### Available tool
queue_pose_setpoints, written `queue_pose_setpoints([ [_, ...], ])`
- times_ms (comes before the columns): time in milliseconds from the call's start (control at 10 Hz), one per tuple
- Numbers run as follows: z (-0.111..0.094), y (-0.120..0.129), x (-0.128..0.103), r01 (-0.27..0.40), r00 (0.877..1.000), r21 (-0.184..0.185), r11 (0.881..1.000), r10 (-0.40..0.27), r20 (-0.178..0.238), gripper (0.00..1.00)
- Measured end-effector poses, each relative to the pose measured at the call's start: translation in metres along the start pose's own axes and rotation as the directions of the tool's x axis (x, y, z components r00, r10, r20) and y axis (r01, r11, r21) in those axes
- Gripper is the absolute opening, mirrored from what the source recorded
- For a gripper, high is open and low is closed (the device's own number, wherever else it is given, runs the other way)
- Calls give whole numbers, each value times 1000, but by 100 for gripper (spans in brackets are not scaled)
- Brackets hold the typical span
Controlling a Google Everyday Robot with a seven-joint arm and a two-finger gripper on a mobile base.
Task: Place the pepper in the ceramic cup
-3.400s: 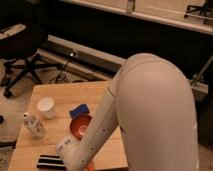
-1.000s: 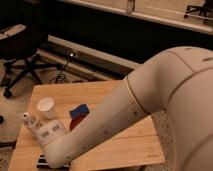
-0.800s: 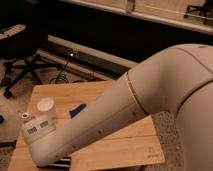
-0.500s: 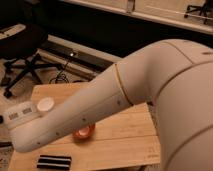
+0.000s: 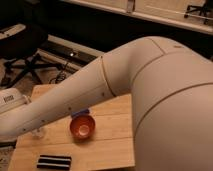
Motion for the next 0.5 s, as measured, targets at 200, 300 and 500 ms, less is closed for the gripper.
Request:
queue_pose_setpoints([
  [200,5,-1,29,-19,998,-22,1000,17,-66,16],
  [300,7,-1,45,-32,994,-34,999,28,-104,16],
  [500,10,-2,65,-47,988,-45,998,40,-150,16],
])
